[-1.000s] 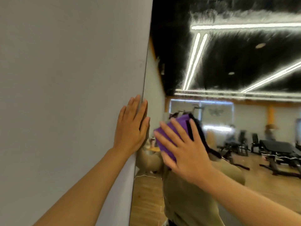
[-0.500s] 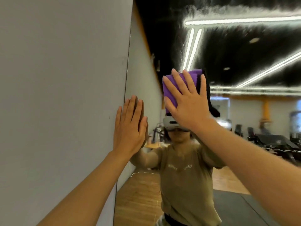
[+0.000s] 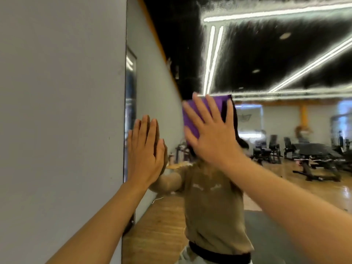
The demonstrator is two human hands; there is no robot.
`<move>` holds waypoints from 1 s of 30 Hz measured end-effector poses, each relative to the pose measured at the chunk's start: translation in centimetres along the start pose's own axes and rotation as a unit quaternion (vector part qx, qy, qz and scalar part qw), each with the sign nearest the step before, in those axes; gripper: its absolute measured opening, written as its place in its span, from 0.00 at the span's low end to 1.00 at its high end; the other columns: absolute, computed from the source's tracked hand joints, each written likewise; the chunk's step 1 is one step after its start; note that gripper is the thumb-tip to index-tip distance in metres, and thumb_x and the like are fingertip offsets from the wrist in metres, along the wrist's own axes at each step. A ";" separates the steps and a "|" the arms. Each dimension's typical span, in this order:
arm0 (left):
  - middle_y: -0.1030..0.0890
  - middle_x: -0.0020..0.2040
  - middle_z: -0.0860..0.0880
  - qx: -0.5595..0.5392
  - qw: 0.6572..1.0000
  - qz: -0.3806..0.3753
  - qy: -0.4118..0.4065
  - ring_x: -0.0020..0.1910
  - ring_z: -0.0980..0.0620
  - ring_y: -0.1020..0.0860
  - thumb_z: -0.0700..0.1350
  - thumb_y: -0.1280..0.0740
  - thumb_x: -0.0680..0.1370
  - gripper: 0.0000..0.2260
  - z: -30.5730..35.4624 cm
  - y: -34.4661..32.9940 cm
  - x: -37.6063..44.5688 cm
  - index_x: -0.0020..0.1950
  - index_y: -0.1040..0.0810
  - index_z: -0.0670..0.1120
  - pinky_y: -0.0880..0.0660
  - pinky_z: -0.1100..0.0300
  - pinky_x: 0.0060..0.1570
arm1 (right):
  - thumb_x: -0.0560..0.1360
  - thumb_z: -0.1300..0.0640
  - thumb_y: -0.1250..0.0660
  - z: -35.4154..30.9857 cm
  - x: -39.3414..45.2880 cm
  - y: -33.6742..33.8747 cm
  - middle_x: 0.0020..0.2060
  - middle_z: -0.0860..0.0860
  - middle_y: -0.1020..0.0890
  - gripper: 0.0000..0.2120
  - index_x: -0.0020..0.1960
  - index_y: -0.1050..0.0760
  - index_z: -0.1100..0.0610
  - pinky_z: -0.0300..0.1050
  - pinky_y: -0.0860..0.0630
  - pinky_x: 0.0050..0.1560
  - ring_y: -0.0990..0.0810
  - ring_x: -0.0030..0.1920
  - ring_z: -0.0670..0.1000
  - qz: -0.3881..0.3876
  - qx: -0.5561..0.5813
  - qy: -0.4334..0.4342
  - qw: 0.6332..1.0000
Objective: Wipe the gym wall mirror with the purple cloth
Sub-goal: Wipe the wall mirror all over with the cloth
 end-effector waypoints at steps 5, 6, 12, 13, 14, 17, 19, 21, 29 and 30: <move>0.47 0.82 0.45 0.012 1.000 0.018 -0.023 0.81 0.58 0.59 0.52 0.48 0.84 0.27 1.5 -0.4 0.5 0.82 0.45 0.45 0.60 0.56 0.79 | 0.82 0.40 0.56 2.9 3.9 1.0 0.81 0.53 0.43 0.31 0.82 0.45 0.49 0.69 0.55 0.77 0.47 0.81 0.59 0.007 -0.004 -0.051 0.999; 0.47 0.82 0.45 0.017 0.999 0.019 -0.025 0.80 0.57 0.59 0.52 0.48 0.84 0.27 1.9 -0.4 0.7 0.82 0.45 0.45 0.61 0.57 0.79 | 0.82 0.40 0.56 2.6 2.7 0.9 0.81 0.53 0.44 0.31 0.82 0.46 0.49 0.69 0.55 0.77 0.48 0.81 0.59 0.011 -0.002 -0.058 0.998; 0.47 0.82 0.44 0.017 0.999 0.031 -0.023 0.81 0.50 0.54 0.52 0.49 0.84 0.27 3.8 -1.2 1.1 0.82 0.51 0.47 0.62 0.56 0.78 | 0.81 0.40 0.47 -0.9 -12.3 -1.2 0.81 0.51 0.44 0.31 0.82 0.43 0.47 0.69 0.53 0.77 0.48 0.81 0.59 -0.003 -0.002 -0.005 1.000; 0.46 0.82 0.43 0.020 0.999 0.037 -0.021 0.81 0.49 0.54 0.52 0.48 0.84 0.27 3.9 -1.2 1.1 0.82 0.50 0.46 0.62 0.56 0.78 | 0.80 0.40 0.45 -1.2 -13.8 -1.4 0.81 0.51 0.42 0.31 0.81 0.42 0.47 0.69 0.52 0.77 0.46 0.81 0.58 -0.007 -0.002 0.010 1.000; 0.46 0.82 0.43 0.024 0.999 0.042 -0.020 0.81 0.49 0.53 0.51 0.48 0.84 0.27 4.0 -1.3 1.1 0.82 0.48 0.46 0.62 0.56 0.79 | 0.79 0.40 0.44 -1.2 -14.5 -1.6 0.81 0.50 0.41 0.31 0.81 0.40 0.46 0.69 0.51 0.77 0.46 0.81 0.58 -0.013 0.000 0.024 1.000; 0.46 0.82 0.43 0.034 0.998 0.055 -0.016 0.81 0.50 0.53 0.51 0.47 0.84 0.27 4.2 -1.4 1.1 0.82 0.45 0.44 0.62 0.57 0.79 | 0.79 0.39 0.44 -0.2 -12.5 -1.4 0.81 0.50 0.41 0.31 0.80 0.40 0.46 0.69 0.50 0.76 0.46 0.81 0.57 -0.022 0.003 0.040 0.999; 0.45 0.82 0.43 0.039 0.997 0.065 -0.012 0.80 0.51 0.53 0.50 0.47 0.84 0.27 4.4 -1.3 1.1 0.82 0.44 0.43 0.64 0.58 0.78 | 0.80 0.38 0.47 1.3 -8.8 -0.6 0.81 0.51 0.43 0.31 0.81 0.42 0.46 0.70 0.52 0.77 0.47 0.81 0.58 -0.012 0.000 0.024 1.000; 0.45 0.82 0.43 0.042 0.997 0.069 -0.001 0.80 0.52 0.54 0.50 0.47 0.84 0.27 4.7 -1.2 1.2 0.81 0.44 0.42 0.65 0.59 0.78 | 0.81 0.38 0.51 3.6 -3.9 0.4 0.81 0.52 0.42 0.31 0.81 0.42 0.47 0.70 0.53 0.76 0.46 0.81 0.58 0.012 -0.006 -0.009 1.000; 0.51 0.83 0.47 0.028 0.999 0.022 -0.005 0.81 0.53 0.56 0.54 0.49 0.84 0.28 7.3 -2.1 1.8 0.82 0.52 0.48 0.66 0.59 0.77 | 0.82 0.40 0.53 7.0 0.3 1.5 0.81 0.53 0.41 0.30 0.82 0.43 0.50 0.70 0.53 0.76 0.46 0.80 0.60 0.025 -0.007 -0.062 0.998; 0.52 0.82 0.48 0.027 0.999 0.018 -0.003 0.80 0.54 0.58 0.54 0.49 0.84 0.28 7.6 -2.4 1.7 0.82 0.53 0.49 0.67 0.60 0.77 | 0.82 0.40 0.53 6.5 -1.7 1.3 0.81 0.53 0.43 0.31 0.82 0.44 0.49 0.70 0.53 0.76 0.48 0.81 0.60 0.023 -0.008 -0.059 0.998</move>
Point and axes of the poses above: each hand's wrist, its own x-axis towards the middle knuckle, its own y-axis out of the back of the hand, z = x × y, the point moved 8 cm from there along x, towards the middle knuckle
